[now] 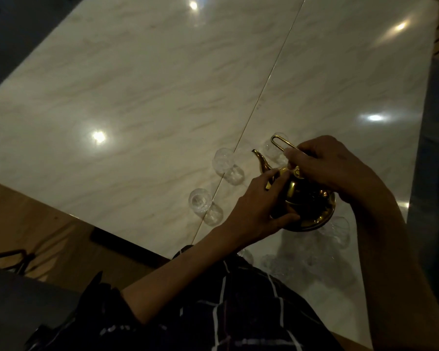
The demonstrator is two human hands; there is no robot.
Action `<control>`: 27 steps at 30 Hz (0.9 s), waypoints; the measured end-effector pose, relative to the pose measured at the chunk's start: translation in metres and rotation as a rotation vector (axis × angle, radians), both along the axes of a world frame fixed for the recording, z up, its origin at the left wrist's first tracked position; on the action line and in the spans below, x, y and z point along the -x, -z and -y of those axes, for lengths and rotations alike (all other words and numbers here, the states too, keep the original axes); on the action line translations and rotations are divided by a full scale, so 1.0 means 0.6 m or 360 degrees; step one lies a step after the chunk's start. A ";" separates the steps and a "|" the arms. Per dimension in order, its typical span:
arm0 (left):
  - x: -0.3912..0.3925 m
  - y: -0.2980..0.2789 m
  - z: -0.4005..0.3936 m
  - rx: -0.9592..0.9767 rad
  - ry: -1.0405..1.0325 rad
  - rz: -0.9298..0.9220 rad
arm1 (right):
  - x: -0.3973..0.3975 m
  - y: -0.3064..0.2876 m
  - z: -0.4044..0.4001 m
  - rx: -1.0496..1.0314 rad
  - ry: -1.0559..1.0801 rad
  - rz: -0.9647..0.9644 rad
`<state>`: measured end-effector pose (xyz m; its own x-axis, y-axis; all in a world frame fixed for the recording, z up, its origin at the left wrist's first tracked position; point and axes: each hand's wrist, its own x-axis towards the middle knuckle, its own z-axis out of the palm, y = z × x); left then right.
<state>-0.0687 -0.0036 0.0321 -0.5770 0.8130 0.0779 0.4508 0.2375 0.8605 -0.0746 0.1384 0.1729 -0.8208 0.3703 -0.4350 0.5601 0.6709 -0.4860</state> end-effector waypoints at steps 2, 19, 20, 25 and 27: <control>0.000 0.000 0.000 0.0002 -0.0002 -0.0002 | 0.001 0.000 0.001 -0.0009 -0.0001 -0.0003; 0.003 0.012 0.006 0.0000 -0.0008 0.0000 | 0.004 0.017 0.002 0.0057 0.0010 0.0000; 0.004 0.014 0.006 0.0004 -0.0007 0.0003 | 0.005 0.019 0.002 0.0059 0.0022 0.0007; 0.006 0.024 0.006 0.0018 0.0004 0.0018 | 0.009 0.030 0.001 0.0057 0.0076 0.0044; 0.007 0.028 0.006 0.0018 0.0015 0.0012 | 0.011 0.034 0.000 0.0054 0.0074 0.0056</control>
